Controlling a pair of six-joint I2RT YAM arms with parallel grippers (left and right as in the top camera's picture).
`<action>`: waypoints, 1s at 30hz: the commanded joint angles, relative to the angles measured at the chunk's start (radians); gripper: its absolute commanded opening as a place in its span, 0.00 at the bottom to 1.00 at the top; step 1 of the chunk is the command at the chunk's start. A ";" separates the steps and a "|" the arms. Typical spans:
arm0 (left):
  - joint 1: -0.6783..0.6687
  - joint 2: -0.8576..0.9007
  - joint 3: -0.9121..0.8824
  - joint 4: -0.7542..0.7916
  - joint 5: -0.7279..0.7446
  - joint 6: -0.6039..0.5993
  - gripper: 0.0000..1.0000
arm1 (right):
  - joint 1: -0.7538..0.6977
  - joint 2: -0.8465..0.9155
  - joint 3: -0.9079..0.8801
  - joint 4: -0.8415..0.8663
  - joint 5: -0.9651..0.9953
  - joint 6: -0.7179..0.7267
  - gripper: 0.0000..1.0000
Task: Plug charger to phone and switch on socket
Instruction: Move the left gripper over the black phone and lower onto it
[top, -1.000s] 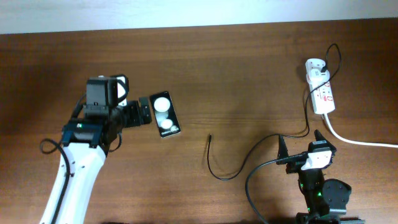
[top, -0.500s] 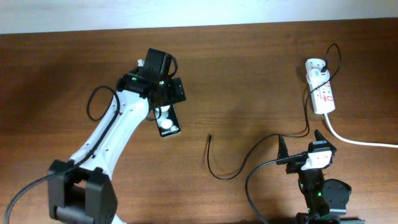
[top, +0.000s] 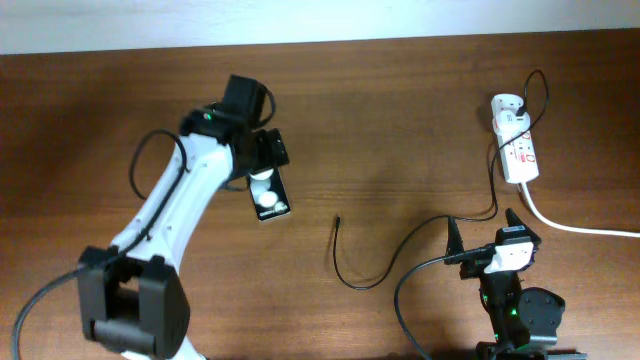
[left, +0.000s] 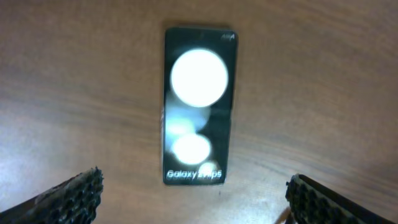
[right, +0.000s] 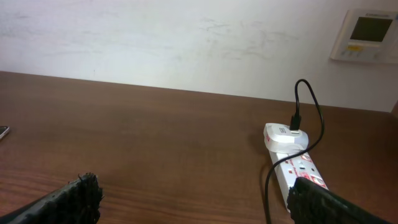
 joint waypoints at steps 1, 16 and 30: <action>0.033 0.142 0.214 -0.102 0.032 0.047 0.99 | 0.010 -0.007 -0.005 -0.005 -0.019 0.004 0.99; 0.012 0.432 0.328 -0.187 -0.003 0.047 0.99 | 0.010 -0.008 -0.005 -0.005 -0.019 0.004 0.99; -0.029 0.486 0.300 -0.163 -0.083 0.054 0.99 | 0.010 -0.008 -0.005 -0.005 -0.019 0.004 0.99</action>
